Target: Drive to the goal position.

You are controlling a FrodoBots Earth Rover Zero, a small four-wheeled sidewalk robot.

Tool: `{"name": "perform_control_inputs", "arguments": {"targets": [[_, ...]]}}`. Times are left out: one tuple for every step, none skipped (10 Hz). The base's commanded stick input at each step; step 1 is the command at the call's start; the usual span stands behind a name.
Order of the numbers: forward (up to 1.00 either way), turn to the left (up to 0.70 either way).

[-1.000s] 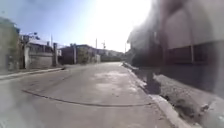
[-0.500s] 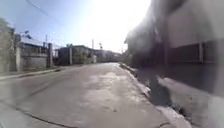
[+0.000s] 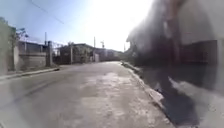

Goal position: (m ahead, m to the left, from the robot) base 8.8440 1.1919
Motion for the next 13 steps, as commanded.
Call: {"name": "perform_control_inputs", "arguments": {"targets": [[1.0,0.0],[1.0,0.0],[1.0,0.0],[1.0,0.0],[1.0,0.0],[1.0,0.0],[1.0,0.0],[1.0,0.0],[1.0,0.0],[1.0,0.0],[1.0,0.0],[1.0,0.0],[1.0,0.0]]}}
